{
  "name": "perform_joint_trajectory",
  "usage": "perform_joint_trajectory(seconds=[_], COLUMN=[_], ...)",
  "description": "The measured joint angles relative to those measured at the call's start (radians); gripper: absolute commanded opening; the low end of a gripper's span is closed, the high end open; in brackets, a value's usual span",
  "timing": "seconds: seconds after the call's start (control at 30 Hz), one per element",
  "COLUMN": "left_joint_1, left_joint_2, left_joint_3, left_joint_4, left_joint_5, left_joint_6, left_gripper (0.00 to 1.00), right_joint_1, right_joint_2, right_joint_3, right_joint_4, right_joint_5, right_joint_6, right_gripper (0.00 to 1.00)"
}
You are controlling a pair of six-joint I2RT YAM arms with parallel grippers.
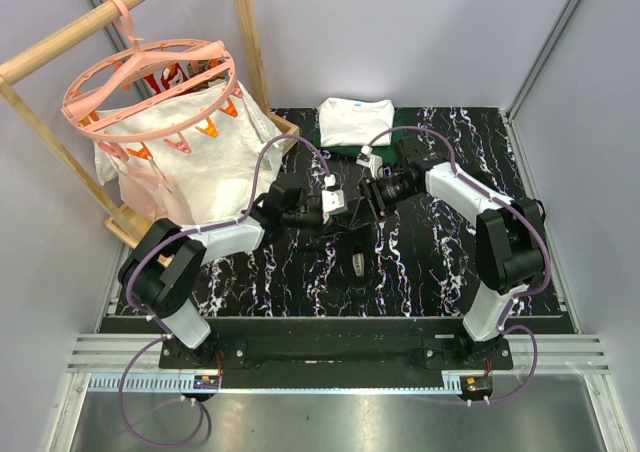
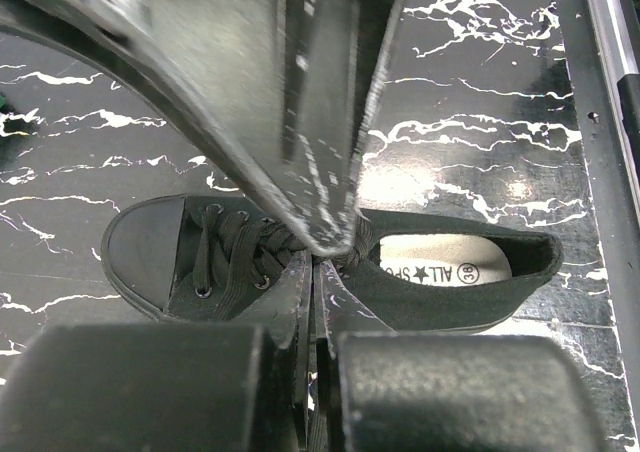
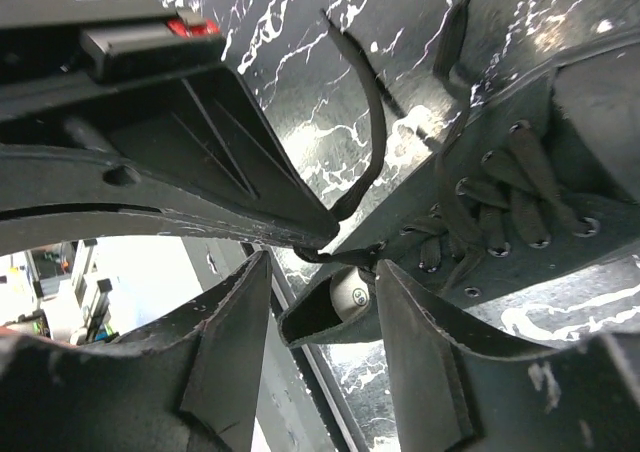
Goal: Tie the shoes
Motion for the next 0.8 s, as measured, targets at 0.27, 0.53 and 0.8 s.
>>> perform_joint_trajectory(seconds=[0.27,0.53,0.8], left_joint_1=[0.000,0.000,0.000], left_joint_2=[0.001,0.001,0.001], left_joint_3=[0.000,0.000,0.000], left_joint_4=[0.000,0.000,-0.006], left_joint_5=[0.000,0.001,0.002], left_joint_6=[-0.001,-0.004,-0.004], left_gripper=[0.00,0.00,0.02], right_joint_1=[0.021,0.022,0.024], right_joint_2=[0.000,0.005,0.005], right_joint_3=[-0.015,-0.016,-0.021], right_joint_4=[-0.002,0.019,0.025], right_joint_5=[0.003,0.002,0.000], right_joint_6=[-0.025,-0.030,-0.045], right_gripper=[0.44,0.23,0.00])
